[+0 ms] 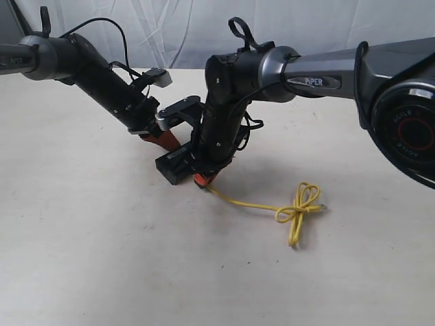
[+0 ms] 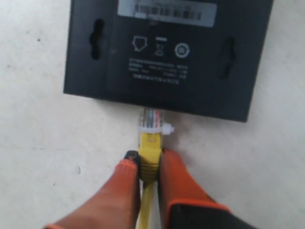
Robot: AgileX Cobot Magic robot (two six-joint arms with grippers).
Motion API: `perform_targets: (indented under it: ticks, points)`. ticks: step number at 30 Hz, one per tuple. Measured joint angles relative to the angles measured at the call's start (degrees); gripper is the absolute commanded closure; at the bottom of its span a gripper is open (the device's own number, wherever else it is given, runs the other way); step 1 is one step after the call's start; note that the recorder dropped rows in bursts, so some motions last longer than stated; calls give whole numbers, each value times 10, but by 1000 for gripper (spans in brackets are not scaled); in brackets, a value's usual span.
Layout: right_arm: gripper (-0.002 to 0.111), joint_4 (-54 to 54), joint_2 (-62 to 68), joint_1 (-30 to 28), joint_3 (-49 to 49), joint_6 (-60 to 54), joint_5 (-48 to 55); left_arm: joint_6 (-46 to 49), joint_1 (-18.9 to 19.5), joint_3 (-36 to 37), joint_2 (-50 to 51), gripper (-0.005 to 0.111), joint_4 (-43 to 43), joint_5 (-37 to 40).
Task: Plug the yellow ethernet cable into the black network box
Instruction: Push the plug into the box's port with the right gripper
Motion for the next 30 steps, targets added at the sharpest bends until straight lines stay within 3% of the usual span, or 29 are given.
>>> perform_targets:
  ticks: [30]
  points:
    - [108,-22,17,0,-42,2,24,3,2,0,0,107,-1,1]
